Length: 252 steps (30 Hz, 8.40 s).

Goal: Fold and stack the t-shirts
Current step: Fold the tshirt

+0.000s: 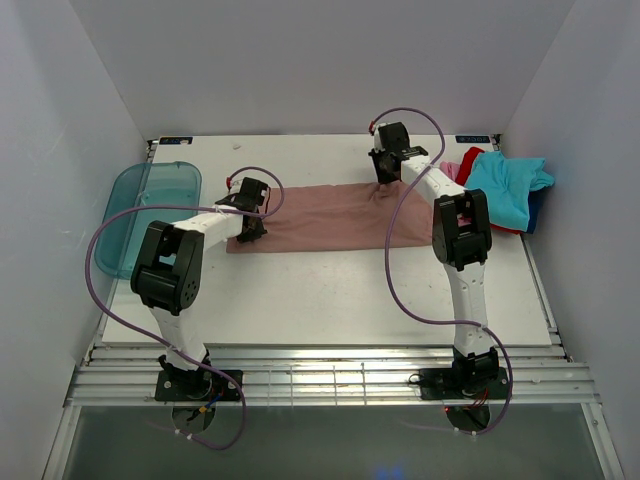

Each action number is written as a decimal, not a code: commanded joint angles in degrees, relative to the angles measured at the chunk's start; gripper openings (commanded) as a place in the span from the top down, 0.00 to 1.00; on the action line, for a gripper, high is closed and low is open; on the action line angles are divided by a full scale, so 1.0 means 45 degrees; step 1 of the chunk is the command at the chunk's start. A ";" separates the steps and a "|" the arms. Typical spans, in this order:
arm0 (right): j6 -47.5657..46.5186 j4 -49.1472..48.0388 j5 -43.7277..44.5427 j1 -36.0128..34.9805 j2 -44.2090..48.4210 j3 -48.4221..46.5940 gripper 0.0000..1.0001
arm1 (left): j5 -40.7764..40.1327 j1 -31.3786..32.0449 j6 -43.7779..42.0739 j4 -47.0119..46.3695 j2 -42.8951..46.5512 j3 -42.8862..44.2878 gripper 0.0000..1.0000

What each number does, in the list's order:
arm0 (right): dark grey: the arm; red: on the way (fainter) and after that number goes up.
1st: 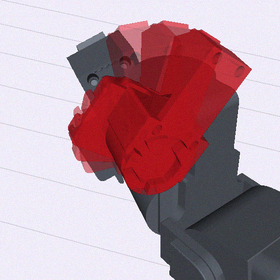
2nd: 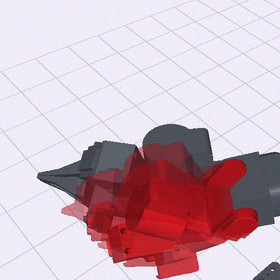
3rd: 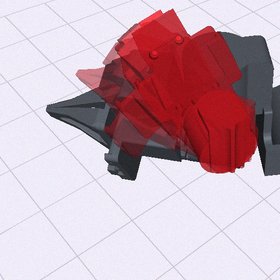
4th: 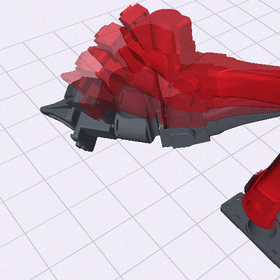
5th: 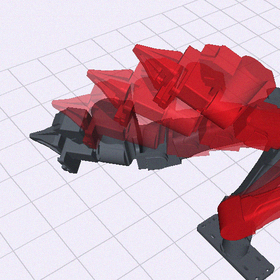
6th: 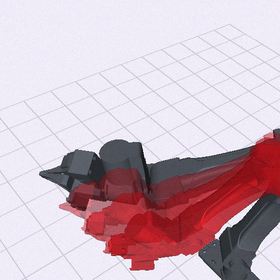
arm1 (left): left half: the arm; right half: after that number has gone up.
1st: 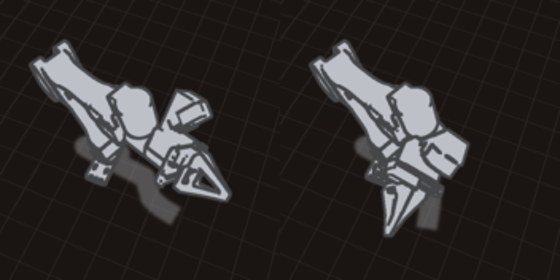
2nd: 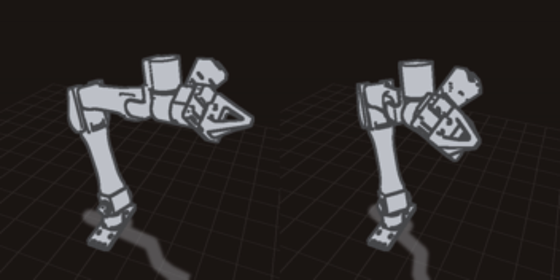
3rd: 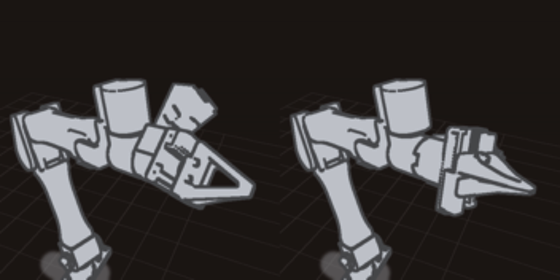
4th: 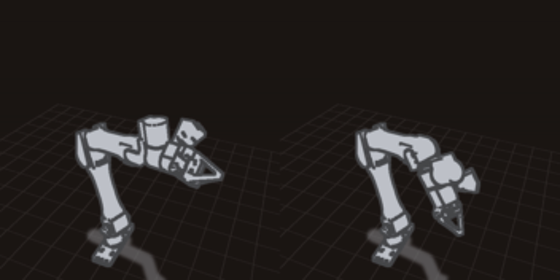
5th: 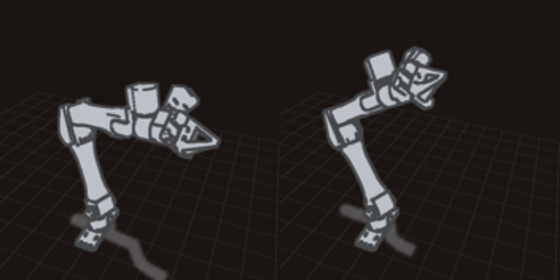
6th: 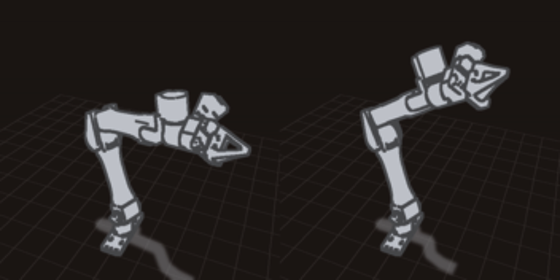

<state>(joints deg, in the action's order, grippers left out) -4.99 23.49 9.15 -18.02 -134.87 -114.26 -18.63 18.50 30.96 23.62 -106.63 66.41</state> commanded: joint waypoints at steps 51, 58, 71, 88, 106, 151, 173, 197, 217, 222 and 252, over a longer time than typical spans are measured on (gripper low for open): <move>0.0627 0.0267 -0.1135 -0.0038 0.0245 -0.1660 0.48 | 0.0234 -0.0010 0.0112 0.0592 -0.0679 -0.1106 1.00; -0.0256 0.1265 -0.0841 -0.0038 0.0068 -0.1505 0.49 | 0.0352 -0.0030 0.0171 0.0611 -0.0738 -0.0950 1.00; -0.0452 0.2242 -0.0783 -0.0019 -0.0361 -0.1133 0.61 | 0.0176 -0.0030 0.0171 0.0611 -0.0504 -0.1184 1.00; -0.0239 0.1931 -0.0391 -0.0058 -0.0440 -0.0938 0.89 | 0.0059 -0.0030 0.0190 0.0592 -0.0309 -0.1379 1.00; 0.0817 -0.0043 0.0134 -0.0136 0.0439 -0.0450 0.89 | -0.0039 -0.0030 0.0229 0.0572 -0.0367 -0.1555 1.00; 0.1657 -0.6764 0.3239 -0.0292 0.6510 0.6674 0.43 | -0.0449 -0.0030 -0.0179 0.0669 -0.0269 -0.1399 1.00; 0.3629 -0.0766 0.2616 -0.0312 0.4991 0.7949 0.92 | -0.1523 0.1122 0.1126 0.3246 0.0042 -0.2394 1.00; 0.4565 0.0486 0.0198 -0.0331 -0.1883 -0.0896 0.92 | 0.2380 0.8112 0.5483 0.5572 -0.0326 -0.2499 1.00; 0.4881 -0.2797 -0.6564 0.0254 -0.2160 -0.1954 0.80 | 0.2618 1.0986 0.3296 0.4734 -0.2086 0.4069 1.00; 0.4198 -0.3090 -0.6936 0.0664 -0.1301 -0.1875 0.64 | 0.1116 1.0986 0.2615 0.4615 -0.1445 0.5688 1.00; 0.8940 0.2397 0.0526 -0.7828 1.5438 1.5135 0.22 | -0.0294 0.9931 0.5112 0.5084 0.8733 -0.3817 0.21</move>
<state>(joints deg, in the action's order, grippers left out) 27.44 33.98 8.93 -50.06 -68.64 -46.48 -22.44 63.02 51.20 47.11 -71.20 51.53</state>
